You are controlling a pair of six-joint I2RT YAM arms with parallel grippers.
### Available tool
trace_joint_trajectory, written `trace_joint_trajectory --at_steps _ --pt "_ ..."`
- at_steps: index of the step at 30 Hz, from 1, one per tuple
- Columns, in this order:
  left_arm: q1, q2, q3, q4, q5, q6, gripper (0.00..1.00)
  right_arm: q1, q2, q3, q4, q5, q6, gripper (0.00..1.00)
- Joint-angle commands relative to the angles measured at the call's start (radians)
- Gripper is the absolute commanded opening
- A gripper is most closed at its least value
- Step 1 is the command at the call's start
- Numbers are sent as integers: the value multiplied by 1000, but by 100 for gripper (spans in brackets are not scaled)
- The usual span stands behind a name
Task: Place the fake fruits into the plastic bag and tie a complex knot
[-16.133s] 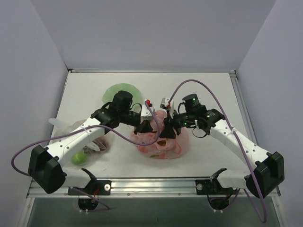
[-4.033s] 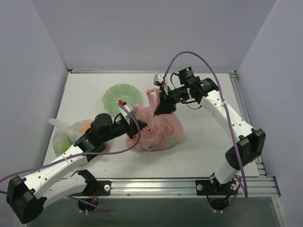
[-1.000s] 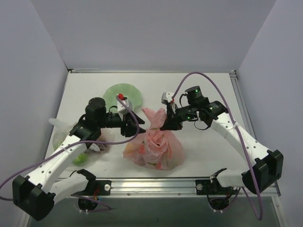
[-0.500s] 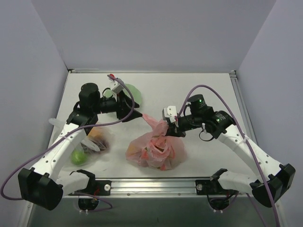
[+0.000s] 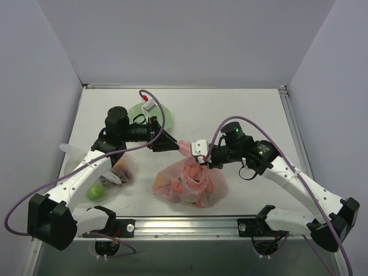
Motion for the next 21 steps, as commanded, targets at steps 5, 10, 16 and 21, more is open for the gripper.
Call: trace_joint_trajectory --at_steps 5,10,16,21 --pt "-20 21 39 -48 -80 87 83 14 -42 -19 25 6 -58 0" --pt "-29 41 50 -120 -131 168 83 20 -56 -29 26 0 -76 0" --pt "-31 31 -24 94 -56 52 85 23 -71 -48 22 -11 -80 0" --pt "-52 34 -29 130 -43 53 84 23 -72 -48 25 -31 -78 0"
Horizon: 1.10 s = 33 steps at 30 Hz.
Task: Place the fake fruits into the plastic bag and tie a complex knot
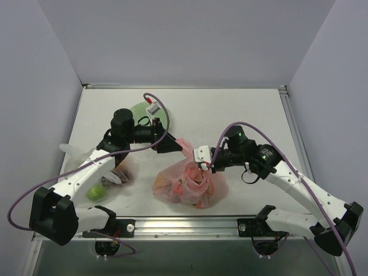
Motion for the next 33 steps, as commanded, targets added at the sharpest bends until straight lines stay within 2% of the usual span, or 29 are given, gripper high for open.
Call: trace_joint_trajectory --at_steps 1,6,7,9,10,13,14,16,17,18,21,22,23,24,25,26,27,28,29,33 --pt "-18 -9 9 101 28 -4 85 5 -24 -6 10 -37 -10 0" --pt "-30 11 5 102 16 18 92 8 -41 -14 7 -64 -30 0" --pt "-30 14 5 102 18 21 92 8 -44 -15 9 -64 -32 0" --pt "-34 32 11 107 56 12 85 8 -41 -14 9 -51 -29 0" --pt "-34 40 14 115 71 4 75 9 -39 -14 9 -44 -27 0" --pt "-29 43 12 131 111 -17 53 9 -35 -18 10 -20 -29 0" --pt "-24 30 12 135 117 -17 37 8 -32 -20 12 -8 -22 0" --pt "-9 17 20 138 134 -20 18 2 -16 -18 19 23 30 0" --pt "0 0 24 138 137 -19 3 -12 -9 -15 21 31 53 0" --pt "11 -9 29 139 136 -11 0 -20 5 -6 22 34 126 0" --pt "55 -43 73 122 136 54 0 -76 33 17 29 9 270 0" --pt "60 -49 130 75 128 102 0 -96 40 37 33 -6 401 0" --pt "55 -55 162 8 105 171 0 -116 49 45 38 -56 474 0" --pt "46 -60 199 -151 90 343 0 -158 68 54 56 -81 549 0" --pt "34 -66 227 -246 61 427 0 -178 77 61 71 -107 727 0" --pt "23 -69 262 -305 33 491 0 -193 86 65 90 -154 811 0" --pt "5 -70 274 -400 -3 585 0 -216 96 57 143 -173 909 0" --pt "2 -67 281 -430 -8 608 0 -224 97 46 182 -193 988 0" --pt "-3 -69 278 -447 -1 627 0 -225 96 16 220 -198 1136 0" --pt "-105 -121 235 -545 -73 790 0 -241 82 -66 413 -198 1402 0"
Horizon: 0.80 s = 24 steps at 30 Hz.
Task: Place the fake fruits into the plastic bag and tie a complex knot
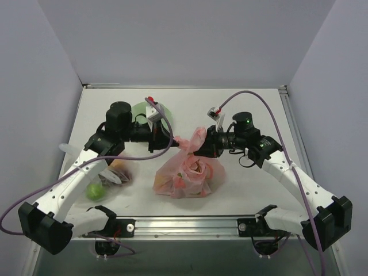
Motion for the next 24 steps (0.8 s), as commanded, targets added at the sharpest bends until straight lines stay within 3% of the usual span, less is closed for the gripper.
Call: trace_joint_trajectory --at_steps 1,6,12,15,18,20,23,24 --pt "-93 -70 -21 -141 -130 237 0 -16 -9 -70 159 -29 407 0" --pt "-238 -158 -129 -128 -251 248 0 -45 -9 -157 222 37 511 0" --pt "-540 -111 -199 -103 -655 283 0 -51 -2 -165 228 95 505 0" --pt "-572 -39 -192 -89 -748 271 0 -50 -4 -150 226 65 461 0" --pt "-549 4 -172 -109 -716 300 0 -53 -6 -122 176 -13 319 0" --pt "-510 -15 -178 -99 -629 326 0 -56 -13 -78 36 -37 116 11" --pt "-428 -41 -179 -98 -441 352 0 -64 -70 -96 -45 -20 -158 39" --pt "-398 -43 -178 -98 -406 357 0 -67 -88 -110 -51 -17 -239 55"
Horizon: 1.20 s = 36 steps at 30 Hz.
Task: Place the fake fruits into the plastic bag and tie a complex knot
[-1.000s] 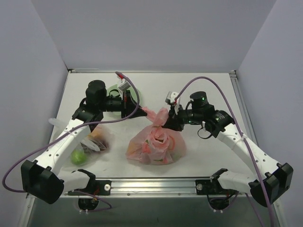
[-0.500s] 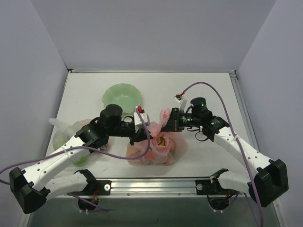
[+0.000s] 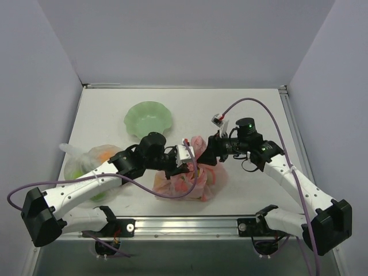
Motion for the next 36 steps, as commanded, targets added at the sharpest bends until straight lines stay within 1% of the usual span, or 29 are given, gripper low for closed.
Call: trace_joint_trajectory --at_steps 1,2,3,5,6,9,14,18,20,22,23,24,25,26,27,28,29,30,31,33,34,35,36 --pt "72 -36 18 -18 237 49 0 -17 -86 15 -83 -13 -405 62" --pt "83 -34 24 -33 265 64 0 -17 -106 7 -89 -19 -460 67" --pt "93 -31 33 -36 304 72 0 -17 -107 3 -95 -42 -572 74" --pt "109 -19 42 -53 384 89 0 -17 -91 13 -112 -75 -658 75" --pt "113 -16 50 -56 415 97 0 -17 -78 30 -120 -99 -727 83" --pt "119 12 61 -79 473 100 0 -15 -20 77 -123 -164 -800 85" --pt "144 42 87 -90 506 77 0 17 58 118 -132 -246 -850 88" --pt "168 58 104 -91 546 72 0 74 80 111 -160 -259 -915 90" --pt "178 65 111 -94 552 74 0 98 97 105 -164 -265 -938 88" --pt "192 70 117 -96 569 69 0 118 114 113 -163 -254 -924 81" --pt "193 70 122 -103 566 61 0 121 142 121 -163 -251 -883 72" --pt "195 72 136 -108 558 55 0 123 159 146 -163 -231 -845 31" --pt "193 70 147 -116 535 45 0 126 179 165 -157 -211 -793 14" --pt "195 66 156 -128 514 14 0 124 225 189 -158 -196 -719 2" --pt "193 59 163 -131 486 -11 0 120 247 228 -160 -185 -591 0" --pt "193 47 180 -134 415 -67 0 105 271 243 -158 -188 -515 0" --pt "193 44 191 -142 383 -90 0 95 275 251 -149 -184 -451 0" --pt "193 42 206 -152 362 -106 0 89 273 243 -118 -168 -274 0" --pt "192 44 237 -177 324 -120 0 84 267 236 -62 -89 -170 0" --pt "196 46 274 -202 253 -132 0 66 244 219 -28 -30 14 0" --pt "196 46 306 -212 236 -130 0 58 238 202 0 -21 177 0" --pt "196 46 320 -228 218 -130 0 54 211 194 1 35 256 0" --pt "196 46 331 -228 170 -137 0 48 197 187 6 78 316 0"
